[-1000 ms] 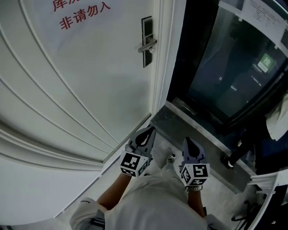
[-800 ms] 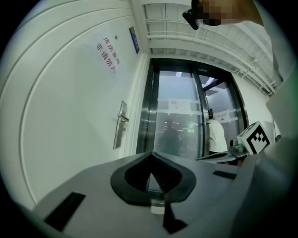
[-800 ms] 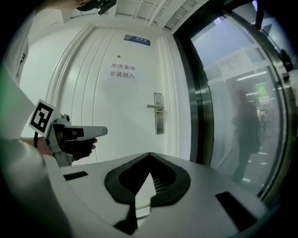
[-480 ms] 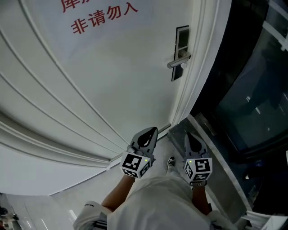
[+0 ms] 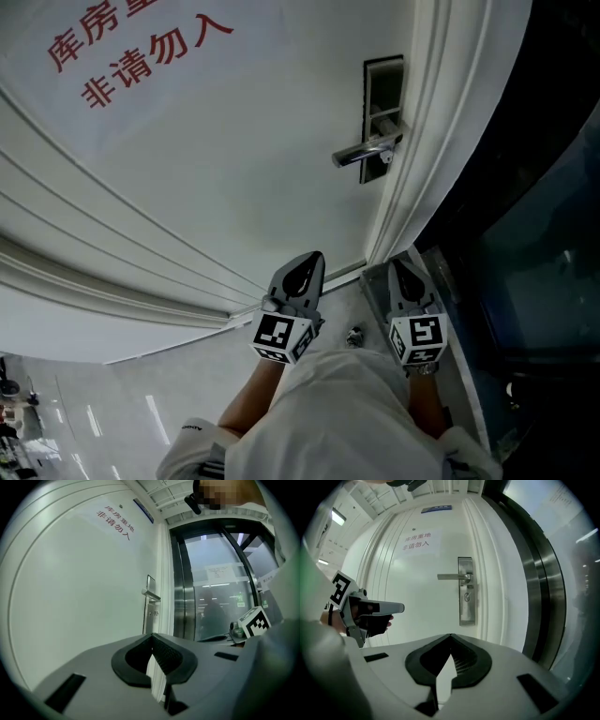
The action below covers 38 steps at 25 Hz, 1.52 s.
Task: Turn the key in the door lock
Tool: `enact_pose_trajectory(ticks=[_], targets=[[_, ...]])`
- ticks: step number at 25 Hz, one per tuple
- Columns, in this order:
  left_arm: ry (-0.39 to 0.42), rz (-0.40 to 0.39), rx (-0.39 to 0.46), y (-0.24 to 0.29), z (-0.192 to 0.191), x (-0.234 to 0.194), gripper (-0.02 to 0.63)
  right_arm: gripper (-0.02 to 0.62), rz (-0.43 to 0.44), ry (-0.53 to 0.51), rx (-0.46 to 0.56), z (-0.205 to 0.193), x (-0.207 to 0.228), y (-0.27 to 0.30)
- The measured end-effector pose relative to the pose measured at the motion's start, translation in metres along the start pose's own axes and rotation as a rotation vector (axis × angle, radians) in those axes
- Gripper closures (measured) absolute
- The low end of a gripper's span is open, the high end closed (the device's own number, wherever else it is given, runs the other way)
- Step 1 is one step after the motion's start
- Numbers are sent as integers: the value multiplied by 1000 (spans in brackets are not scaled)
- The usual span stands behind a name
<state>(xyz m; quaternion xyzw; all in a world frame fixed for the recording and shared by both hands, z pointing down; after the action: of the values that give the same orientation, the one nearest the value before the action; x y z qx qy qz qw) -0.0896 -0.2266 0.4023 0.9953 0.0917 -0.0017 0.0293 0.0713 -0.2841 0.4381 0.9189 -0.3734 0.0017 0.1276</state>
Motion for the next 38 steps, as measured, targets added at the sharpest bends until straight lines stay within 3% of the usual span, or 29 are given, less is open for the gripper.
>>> enact_pose_trajectory(ticks=[4, 9, 18, 22, 29, 38], targets=[[-6, 60, 34, 22, -3, 7, 597, 595, 61, -17, 12, -8, 28, 21], [7, 125, 7, 25, 2, 7, 597, 595, 126, -47, 30, -3, 29, 31], [15, 114, 22, 38, 13, 15, 597, 595, 106, -133, 53, 3, 44, 52], [42, 81, 17, 43, 13, 23, 597, 595, 80, -327, 85, 26, 42, 68], [46, 94, 82, 66, 28, 17, 597, 595, -12, -804, 105, 66, 41, 85], [28, 134, 91, 75, 30, 6, 597, 595, -55, -1010, 98, 93, 49, 113]])
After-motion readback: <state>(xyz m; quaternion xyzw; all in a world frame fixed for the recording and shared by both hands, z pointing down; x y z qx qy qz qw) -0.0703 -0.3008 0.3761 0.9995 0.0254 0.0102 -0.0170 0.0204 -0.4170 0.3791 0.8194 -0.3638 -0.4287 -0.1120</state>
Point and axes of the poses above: the fingertips, and each gripper's own axes: y forward along the fingers, x to its right, z out of its top, the point moved 3 cm from there along -y, backward along the fingers, and after that the axes turned 6 degrees about y, right-handed, at the moved point
